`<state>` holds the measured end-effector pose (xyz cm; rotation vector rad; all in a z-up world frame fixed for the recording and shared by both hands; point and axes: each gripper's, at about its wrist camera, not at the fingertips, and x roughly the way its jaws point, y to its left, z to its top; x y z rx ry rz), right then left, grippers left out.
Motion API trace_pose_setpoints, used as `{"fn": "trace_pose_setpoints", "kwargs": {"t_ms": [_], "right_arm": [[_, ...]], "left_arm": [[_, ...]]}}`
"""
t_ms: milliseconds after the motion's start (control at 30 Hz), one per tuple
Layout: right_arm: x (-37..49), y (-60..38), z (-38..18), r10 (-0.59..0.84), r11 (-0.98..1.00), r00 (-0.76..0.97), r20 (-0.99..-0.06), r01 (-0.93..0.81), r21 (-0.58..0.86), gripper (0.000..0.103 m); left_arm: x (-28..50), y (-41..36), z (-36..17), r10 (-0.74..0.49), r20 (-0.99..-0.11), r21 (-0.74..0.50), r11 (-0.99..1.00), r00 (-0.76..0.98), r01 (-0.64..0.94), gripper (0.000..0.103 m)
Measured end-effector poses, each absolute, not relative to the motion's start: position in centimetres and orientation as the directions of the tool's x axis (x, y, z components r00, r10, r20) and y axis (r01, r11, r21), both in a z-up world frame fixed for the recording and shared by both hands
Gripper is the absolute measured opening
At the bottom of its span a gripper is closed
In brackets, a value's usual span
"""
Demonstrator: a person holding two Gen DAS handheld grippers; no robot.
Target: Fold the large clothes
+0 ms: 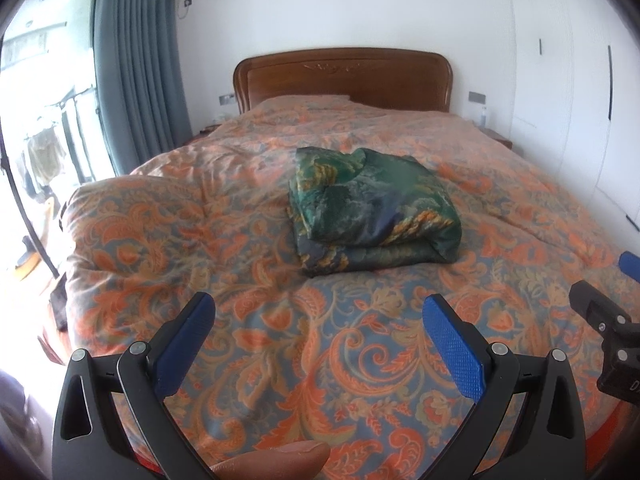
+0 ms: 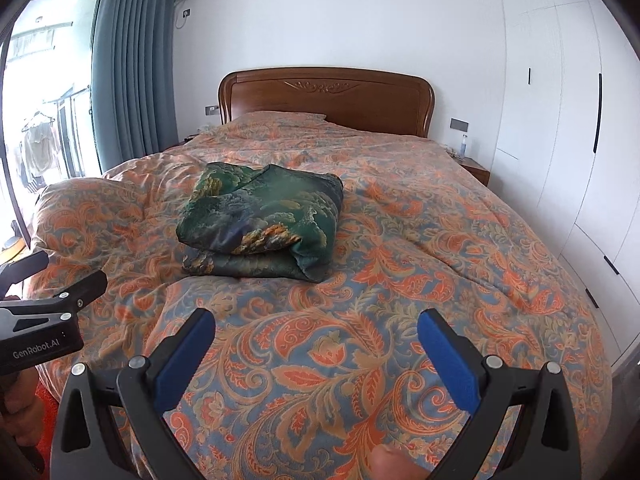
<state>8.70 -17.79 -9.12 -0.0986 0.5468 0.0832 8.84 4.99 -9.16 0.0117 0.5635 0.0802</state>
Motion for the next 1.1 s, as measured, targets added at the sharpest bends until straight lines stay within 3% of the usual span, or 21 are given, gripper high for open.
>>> {"fn": "trace_pose_setpoints", "kwargs": {"t_ms": [1100], "right_arm": [[8.2,-17.4,-9.9,-0.002,0.990,0.833,-0.553,-0.075,-0.116,0.103]], "left_arm": [[8.0,4.1,-9.2,0.037,-0.538,0.035,0.999,0.842,-0.021,0.103]]}}
